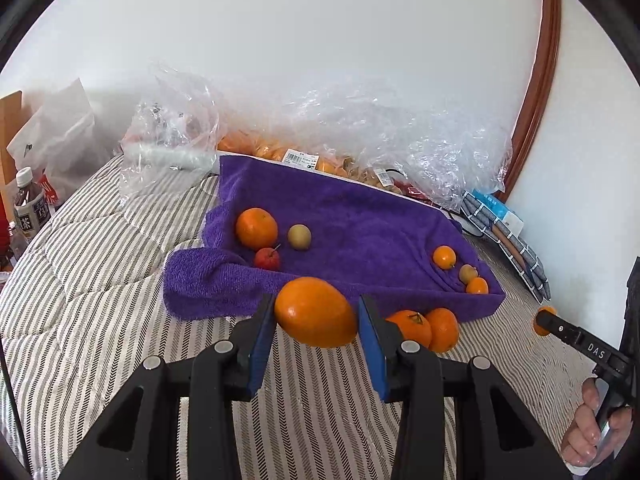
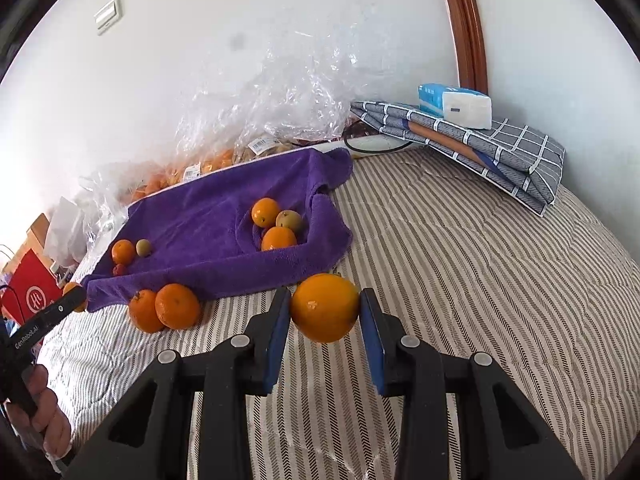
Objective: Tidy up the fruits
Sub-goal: 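Carry both held oranges over the purple towel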
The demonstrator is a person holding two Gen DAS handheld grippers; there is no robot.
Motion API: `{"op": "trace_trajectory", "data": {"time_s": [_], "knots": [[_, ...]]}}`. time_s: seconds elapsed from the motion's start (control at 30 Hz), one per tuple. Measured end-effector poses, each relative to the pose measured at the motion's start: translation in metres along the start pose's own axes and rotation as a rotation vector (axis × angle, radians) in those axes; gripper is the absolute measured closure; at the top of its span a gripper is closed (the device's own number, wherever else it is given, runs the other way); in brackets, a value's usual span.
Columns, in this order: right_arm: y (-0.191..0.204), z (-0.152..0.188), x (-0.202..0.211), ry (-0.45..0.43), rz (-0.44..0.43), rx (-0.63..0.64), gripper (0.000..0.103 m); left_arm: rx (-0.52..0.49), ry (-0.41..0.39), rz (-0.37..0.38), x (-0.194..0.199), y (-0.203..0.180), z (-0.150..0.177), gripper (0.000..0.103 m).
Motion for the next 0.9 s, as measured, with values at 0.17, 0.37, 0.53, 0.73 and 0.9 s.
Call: {"op": "trace_trajectory", "data": {"time_s": [0.17,0.37,0.53,0.73,0.9], "knots": [[0.016,-0.030,0.005,-0.047,-0.015,0.028,0.068,0.009,-0.029,-0.002,0.005,0.004,-0.012,0.064],[0.045,-0.055,-0.012,-0.058,-0.057,0.070,0.068,0.057,-0.002,0.003,0.004,0.016,-0.033,0.064],[0.068,-0.065,-0.036,-0.049,-0.087,0.095,0.068,0.040,-0.010,-0.005,-0.005,0.022,-0.063,0.064],[0.081,-0.073,-0.066,-0.029,-0.099,0.090,0.068,0.026,-0.027,-0.023,-0.036,0.031,-0.079,0.064],[0.086,-0.058,-0.085,0.020,-0.137,0.099,0.068,0.058,-0.016,0.008,-0.052,0.040,-0.069,0.064]]}}
Point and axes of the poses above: each gripper's, at about its wrist camera, not at the fingertips, and x roughly against the way its jaws point, y to its left, z to its underside, the point moved 9 cm from there along -x, roughly the way its jaws point, and after that the axes turned 14 degrees about z, right-handed, at the moved point
